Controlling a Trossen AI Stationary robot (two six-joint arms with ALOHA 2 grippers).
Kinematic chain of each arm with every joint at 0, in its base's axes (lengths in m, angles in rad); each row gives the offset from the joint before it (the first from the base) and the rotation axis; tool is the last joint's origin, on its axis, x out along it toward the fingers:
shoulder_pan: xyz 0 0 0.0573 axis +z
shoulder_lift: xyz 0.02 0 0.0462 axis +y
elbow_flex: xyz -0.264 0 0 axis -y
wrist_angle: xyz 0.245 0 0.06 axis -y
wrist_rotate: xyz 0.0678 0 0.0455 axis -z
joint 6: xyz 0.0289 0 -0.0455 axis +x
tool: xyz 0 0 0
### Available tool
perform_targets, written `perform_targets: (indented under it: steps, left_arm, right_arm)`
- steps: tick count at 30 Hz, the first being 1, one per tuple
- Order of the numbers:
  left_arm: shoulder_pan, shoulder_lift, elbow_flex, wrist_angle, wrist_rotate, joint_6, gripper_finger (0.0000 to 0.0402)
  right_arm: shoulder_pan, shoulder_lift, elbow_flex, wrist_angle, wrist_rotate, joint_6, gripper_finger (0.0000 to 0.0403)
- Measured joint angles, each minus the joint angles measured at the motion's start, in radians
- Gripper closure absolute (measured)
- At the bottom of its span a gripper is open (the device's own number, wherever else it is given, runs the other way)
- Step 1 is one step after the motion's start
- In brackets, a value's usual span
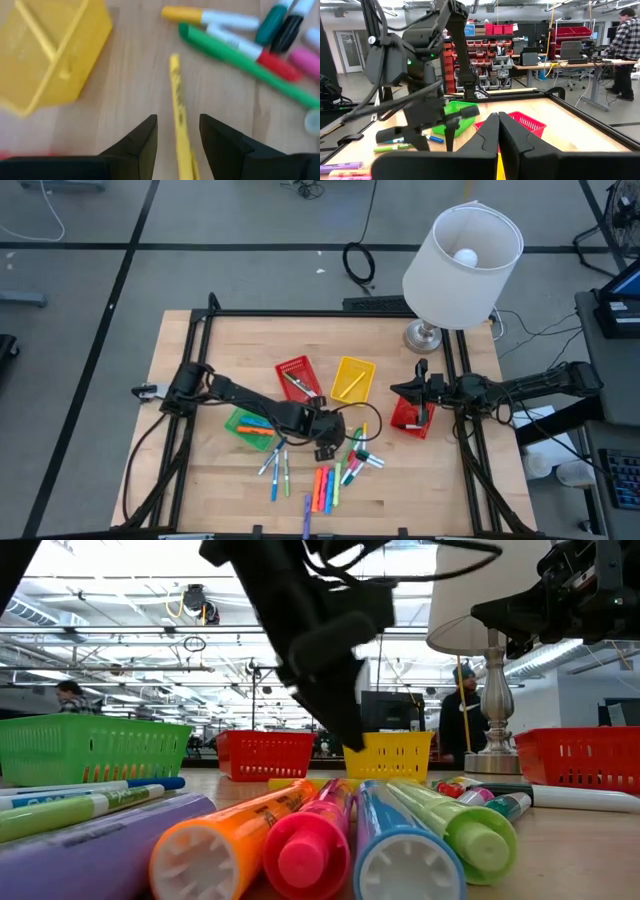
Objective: Pick & Place Markers
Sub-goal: Put the yellow pen into the yellow bin
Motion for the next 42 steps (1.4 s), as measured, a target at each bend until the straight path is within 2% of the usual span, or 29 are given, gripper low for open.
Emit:
perform_targets:
  steps: [11,30,42]
  left_arm:
    - [0.005,0.004,-0.001,-0.176,0.129,0.001,0.0247]
    - [0.039,0.011,-0.011,-0.167,0.2,0.011,0.0248]
    - [0.047,0.009,-0.049,-0.164,0.145,0.223,0.0248]
  right_arm:
    - [0.0,0.0,0.0,0.0,0.0,0.007,0.0403]
    - [0.0,0.0,0.0,0.0,0.0,0.007,0.0403]
    - [0.0,0.0,0.0,0.0,0.0,0.019,0.0403]
